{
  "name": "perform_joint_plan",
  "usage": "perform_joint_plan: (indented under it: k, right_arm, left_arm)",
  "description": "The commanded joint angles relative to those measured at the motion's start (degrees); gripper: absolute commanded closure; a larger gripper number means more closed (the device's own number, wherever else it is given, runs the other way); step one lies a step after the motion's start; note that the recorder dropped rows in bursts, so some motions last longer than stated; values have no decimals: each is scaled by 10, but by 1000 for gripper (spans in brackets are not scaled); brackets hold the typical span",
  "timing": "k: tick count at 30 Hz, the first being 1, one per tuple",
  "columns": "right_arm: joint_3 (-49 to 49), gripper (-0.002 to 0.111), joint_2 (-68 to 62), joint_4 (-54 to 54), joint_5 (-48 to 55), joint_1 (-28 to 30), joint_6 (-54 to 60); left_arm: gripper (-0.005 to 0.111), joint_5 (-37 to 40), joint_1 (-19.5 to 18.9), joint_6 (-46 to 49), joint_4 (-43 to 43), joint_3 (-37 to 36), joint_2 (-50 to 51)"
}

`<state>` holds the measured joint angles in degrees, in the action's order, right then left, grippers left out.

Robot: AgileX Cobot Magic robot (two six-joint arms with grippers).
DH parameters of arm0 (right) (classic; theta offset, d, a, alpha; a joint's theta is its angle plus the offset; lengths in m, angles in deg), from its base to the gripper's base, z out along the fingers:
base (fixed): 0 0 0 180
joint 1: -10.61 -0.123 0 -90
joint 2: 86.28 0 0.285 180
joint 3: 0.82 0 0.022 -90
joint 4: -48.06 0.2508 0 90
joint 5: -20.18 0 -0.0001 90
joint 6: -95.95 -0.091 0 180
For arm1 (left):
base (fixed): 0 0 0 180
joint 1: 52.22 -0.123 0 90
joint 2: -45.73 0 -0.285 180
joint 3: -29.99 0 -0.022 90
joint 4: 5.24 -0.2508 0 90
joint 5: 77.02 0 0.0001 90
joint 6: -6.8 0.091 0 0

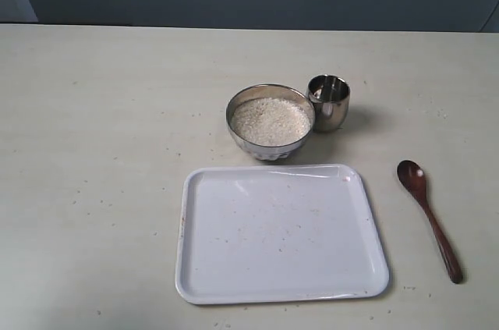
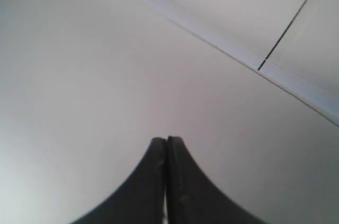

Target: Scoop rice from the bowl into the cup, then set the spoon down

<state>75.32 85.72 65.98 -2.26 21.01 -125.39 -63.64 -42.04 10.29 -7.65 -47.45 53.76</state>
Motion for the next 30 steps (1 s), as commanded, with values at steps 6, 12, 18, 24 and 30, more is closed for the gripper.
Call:
perform_joint_plan:
  k: [6,12,18,24,30]
  right_arm:
    - [-479,109,-252,-442,444,-42,143]
    - [-797,109,-559,-241,883,-102,398]
    - [-894,109,-751,-193,924,-144,428]
    - [-782,106,-821,-118,924,-145,461]
    - [-595,63,-819,-26,924,-145,527]
  left_arm:
    - [106,-1,2,-4,-1,2,-3]
    - [106,-1,2,-4,-1,2,-3]
    - [106,-1,2,-4,-1,2,-3]
    - [106,-1,2,-4,-1,2,-3]
    - [106,-1,2,-4,-1,2,-3]
